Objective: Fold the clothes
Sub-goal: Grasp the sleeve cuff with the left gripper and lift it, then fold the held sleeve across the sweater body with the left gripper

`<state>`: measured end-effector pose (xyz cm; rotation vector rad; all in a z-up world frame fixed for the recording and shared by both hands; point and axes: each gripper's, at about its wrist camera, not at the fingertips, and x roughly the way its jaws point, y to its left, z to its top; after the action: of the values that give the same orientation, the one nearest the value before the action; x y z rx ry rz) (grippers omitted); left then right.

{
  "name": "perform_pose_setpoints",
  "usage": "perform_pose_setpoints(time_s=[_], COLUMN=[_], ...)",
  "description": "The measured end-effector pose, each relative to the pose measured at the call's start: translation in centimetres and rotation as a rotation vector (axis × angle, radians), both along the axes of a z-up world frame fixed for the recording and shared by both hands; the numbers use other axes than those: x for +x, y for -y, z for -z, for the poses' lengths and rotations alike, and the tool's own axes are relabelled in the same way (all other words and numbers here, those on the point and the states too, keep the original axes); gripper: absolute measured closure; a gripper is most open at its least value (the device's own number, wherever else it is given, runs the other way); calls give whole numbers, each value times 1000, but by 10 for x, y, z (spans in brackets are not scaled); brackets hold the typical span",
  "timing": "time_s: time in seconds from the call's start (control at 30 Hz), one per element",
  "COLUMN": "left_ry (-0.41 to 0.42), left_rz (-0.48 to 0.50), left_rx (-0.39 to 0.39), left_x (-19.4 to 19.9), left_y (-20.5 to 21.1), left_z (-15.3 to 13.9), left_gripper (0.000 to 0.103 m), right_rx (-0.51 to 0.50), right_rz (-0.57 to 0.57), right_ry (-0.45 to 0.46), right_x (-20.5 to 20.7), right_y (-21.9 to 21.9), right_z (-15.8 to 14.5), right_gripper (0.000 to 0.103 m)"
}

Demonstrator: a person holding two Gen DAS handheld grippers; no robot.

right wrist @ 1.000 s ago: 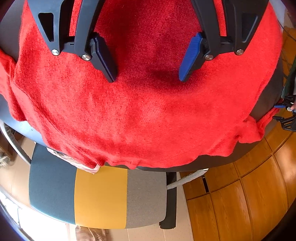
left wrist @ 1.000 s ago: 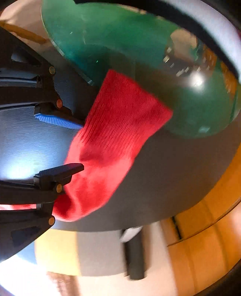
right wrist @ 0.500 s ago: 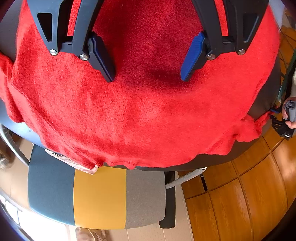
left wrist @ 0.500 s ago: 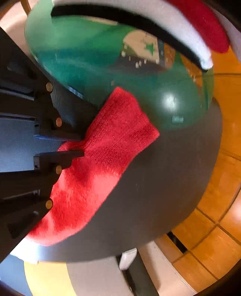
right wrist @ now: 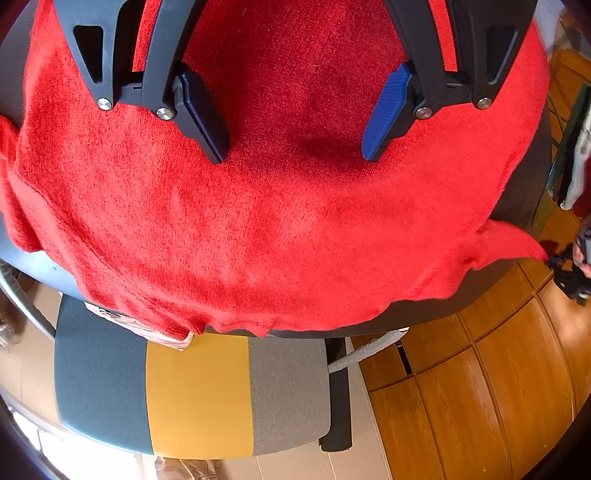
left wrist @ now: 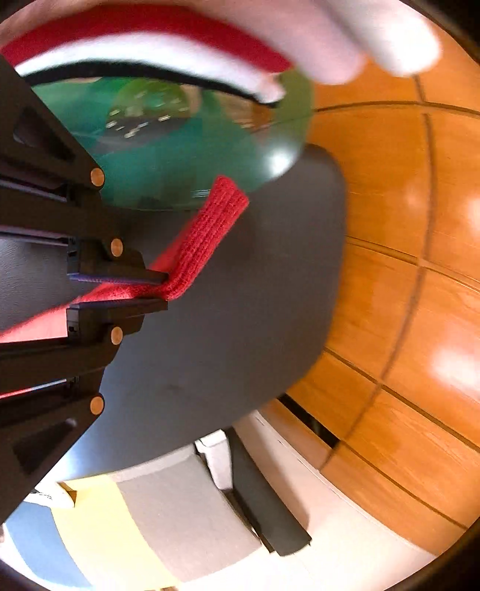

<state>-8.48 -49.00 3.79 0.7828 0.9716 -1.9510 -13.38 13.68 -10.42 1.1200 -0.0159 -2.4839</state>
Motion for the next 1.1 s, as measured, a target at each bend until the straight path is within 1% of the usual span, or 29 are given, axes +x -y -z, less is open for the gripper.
perform_pose_setpoints(time_s=[0.03, 0.07, 0.1, 0.2, 0.23, 0.27, 0.3, 0.33, 0.4, 0.5, 0.57, 0.67, 0.7, 0.77, 0.87, 0.93, 1.0, 1.07, 1.1], left_ry=[1, 2, 4, 0, -28, -58, -82, -103, -143, -194, -218, -253, -256, -242, -211, -181, -126, -58, -26], left_rz=[12, 24, 28, 31, 40, 58, 91, 127, 227, 422, 545, 700, 757, 838, 959, 1039, 1109, 1178, 1213], left_rx=[-7, -8, -3, 15, 19, 17, -5, -30, -95, -205, -268, -307, -319, -347, -371, -377, -391, -374, -337], left_x=[0, 18, 25, 38, 47, 46, 41, 35, 23, 3, -18, -40, -50, -65, -80, -89, -98, -98, -100], left_y=[-1, 0, 2, 1, -5, -6, -17, -30, -63, -130, -177, -247, -274, -319, -388, -429, -465, -491, -496], left_z=[-4, 4, 4, -3, -9, 0, 0, -3, -21, -51, -70, -80, -78, -68, -42, -19, 9, 39, 55], left_gripper=[97, 97, 97, 97, 97, 97, 97, 97, 97, 97, 97, 97, 97, 97, 97, 97, 96, 95, 94], right_rx=[1, 2, 4, 6, 5, 4, 2, 0, -2, -6, -11, -22, -25, -30, -35, -36, -36, -36, -36], right_rz=[-1, -1, -2, -6, -6, -6, -7, -7, -7, -8, -8, -8, -8, -8, -7, -7, -6, -6, -6], right_ry=[0, 0, -1, -1, -1, -1, 0, 0, 0, 1, 2, 3, 4, 4, 5, 6, 6, 6, 6], right_x=[0, 0, 0, -1, -1, -1, -1, -1, -1, -2, -2, -2, -2, -2, -2, -2, -2, -2, -2], right_y=[0, -1, -1, -3, -3, -4, -5, -6, -6, -7, -7, -9, -9, -10, -11, -11, -10, -10, -11], right_z=[0, 0, 0, 1, 1, 1, 1, 0, 1, 1, 1, 1, 0, 0, 0, 0, 0, 0, 0], right_gripper=[26, 26, 26, 26, 26, 26, 26, 26, 26, 26, 26, 26, 26, 26, 26, 26, 26, 26, 26])
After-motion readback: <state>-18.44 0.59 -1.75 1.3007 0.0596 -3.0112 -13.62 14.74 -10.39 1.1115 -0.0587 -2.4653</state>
